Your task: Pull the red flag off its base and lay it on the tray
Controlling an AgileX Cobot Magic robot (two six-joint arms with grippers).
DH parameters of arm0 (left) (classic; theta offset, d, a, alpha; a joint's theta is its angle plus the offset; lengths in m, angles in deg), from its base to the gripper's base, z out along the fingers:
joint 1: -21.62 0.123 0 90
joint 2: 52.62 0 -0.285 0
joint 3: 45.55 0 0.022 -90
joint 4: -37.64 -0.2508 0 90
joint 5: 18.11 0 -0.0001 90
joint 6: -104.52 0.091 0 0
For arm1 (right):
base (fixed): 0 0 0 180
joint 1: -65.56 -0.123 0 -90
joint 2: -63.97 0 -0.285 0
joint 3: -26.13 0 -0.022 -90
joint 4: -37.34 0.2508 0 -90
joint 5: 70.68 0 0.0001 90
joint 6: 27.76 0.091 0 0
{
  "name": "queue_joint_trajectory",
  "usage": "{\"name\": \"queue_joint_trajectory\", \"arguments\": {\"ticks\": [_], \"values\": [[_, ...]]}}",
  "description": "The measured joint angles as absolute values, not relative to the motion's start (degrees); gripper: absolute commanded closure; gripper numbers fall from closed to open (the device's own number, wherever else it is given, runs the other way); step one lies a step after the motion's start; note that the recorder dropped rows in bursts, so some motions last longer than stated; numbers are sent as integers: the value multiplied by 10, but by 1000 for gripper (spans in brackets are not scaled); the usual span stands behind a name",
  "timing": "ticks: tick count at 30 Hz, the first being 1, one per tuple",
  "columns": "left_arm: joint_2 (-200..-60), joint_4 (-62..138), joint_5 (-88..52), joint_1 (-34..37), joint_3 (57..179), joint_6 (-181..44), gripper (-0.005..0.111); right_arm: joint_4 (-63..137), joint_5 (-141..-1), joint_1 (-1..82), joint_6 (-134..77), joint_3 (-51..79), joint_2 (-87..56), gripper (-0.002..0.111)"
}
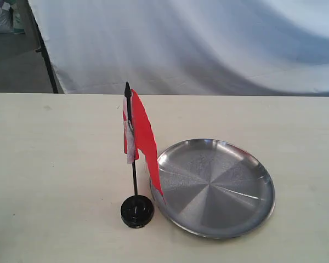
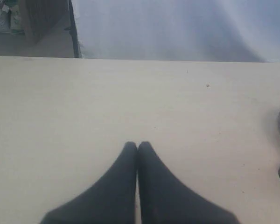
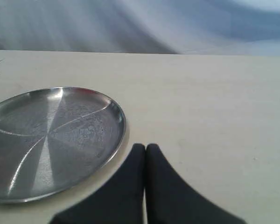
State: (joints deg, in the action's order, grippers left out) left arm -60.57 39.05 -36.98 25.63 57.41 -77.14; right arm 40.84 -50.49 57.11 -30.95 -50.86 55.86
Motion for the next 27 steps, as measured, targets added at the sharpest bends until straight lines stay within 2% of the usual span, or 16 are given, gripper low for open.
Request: {"name": "queue_joint_trajectory", "arguments": {"ticks": [6, 11, 15, 18, 23, 27], "values": [[-606, 391, -370, 256, 574, -771, 107, 408, -532, 571, -309, -509, 559, 109], [-606, 391, -370, 256, 574, -771, 107, 408, -634, 571, -309, -509, 559, 109], [-606, 391, -370, 256, 574, -771, 107, 408, -766, 571, -278, -509, 559, 109], [-606, 391, -370, 256, 574, -771, 107, 408, -837, 571, -158, -509, 559, 109], [-606, 391, -370, 256, 574, -771, 107, 410, -812, 571, 120, -509, 559, 109], [-606, 391, -370, 256, 574, -771, 107, 411, -811, 571, 153, -509, 559, 109]]}}
